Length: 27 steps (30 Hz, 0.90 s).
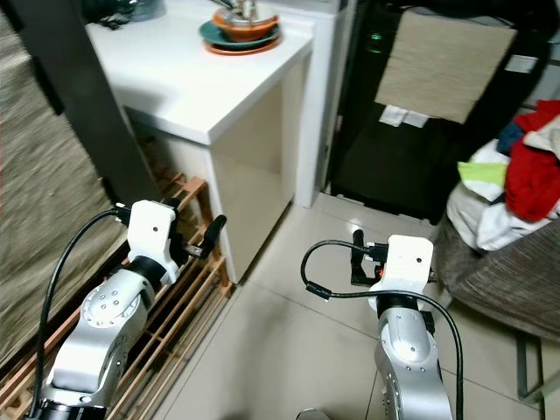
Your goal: Clothes washing
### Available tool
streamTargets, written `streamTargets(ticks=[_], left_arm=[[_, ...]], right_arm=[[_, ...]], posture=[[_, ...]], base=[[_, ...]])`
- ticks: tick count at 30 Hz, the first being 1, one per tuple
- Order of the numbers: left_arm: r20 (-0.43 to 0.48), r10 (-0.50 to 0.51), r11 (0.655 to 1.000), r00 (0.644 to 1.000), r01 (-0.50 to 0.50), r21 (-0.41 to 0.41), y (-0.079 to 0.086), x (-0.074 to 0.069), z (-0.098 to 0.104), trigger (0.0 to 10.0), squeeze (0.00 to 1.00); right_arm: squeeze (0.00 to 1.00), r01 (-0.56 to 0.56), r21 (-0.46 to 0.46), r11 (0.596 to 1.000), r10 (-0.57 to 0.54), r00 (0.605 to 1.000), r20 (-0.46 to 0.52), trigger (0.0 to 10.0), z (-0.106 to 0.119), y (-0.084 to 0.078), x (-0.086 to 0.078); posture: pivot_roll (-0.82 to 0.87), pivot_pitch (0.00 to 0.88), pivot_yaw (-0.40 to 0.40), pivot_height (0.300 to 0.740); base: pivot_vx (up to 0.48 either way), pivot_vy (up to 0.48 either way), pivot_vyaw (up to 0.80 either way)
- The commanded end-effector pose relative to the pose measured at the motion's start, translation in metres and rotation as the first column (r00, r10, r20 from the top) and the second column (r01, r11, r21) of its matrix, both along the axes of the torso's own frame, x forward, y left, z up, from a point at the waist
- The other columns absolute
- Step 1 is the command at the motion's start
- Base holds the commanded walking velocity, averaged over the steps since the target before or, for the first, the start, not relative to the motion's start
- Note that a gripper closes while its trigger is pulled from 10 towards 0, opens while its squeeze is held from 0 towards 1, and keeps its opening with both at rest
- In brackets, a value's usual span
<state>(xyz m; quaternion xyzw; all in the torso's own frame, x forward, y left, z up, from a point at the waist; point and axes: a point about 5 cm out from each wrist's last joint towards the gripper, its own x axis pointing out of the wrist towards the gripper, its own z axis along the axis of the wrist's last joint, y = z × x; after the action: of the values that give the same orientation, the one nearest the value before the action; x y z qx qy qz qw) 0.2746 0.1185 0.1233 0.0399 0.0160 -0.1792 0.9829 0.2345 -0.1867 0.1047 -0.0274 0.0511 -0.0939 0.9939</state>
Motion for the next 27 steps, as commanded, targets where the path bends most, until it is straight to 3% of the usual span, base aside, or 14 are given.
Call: streamTargets(ticks=[1,20,27], left_arm=[[0.011,-0.007,1.000,1.000,0.007,0.010,0.001,0.008,0.006,10.0,0.00],[0.002,0.017,1.000,1.000,-0.017,-0.017,0.006,0.023,0.019,10.0,0.00],[0.001,0.013,1.000,1.000,-0.013,-0.014,0.010,0.024,0.021,10.0,0.00]], right_arm=[[0.00,0.036,0.009,0.999,-0.036,0.999,0.020,10.0,0.007,-0.002,0.001],[0.00,0.003,-0.033,0.999,-0.002,0.999,0.036,10.0,0.019,-0.003,0.013],[0.00,-0.078,-0.040,0.996,0.080,0.996,0.045,10.0,0.022,0.008,0.020]], posture=[[-0.11,0.000,0.097,0.740],[-0.12,0.000,0.074,0.740],[-0.11,0.000,0.079,0.740]], base=[[0.000,0.000,-0.80],[0.211,0.000,-0.80],[0.253,0.000,-0.50]])
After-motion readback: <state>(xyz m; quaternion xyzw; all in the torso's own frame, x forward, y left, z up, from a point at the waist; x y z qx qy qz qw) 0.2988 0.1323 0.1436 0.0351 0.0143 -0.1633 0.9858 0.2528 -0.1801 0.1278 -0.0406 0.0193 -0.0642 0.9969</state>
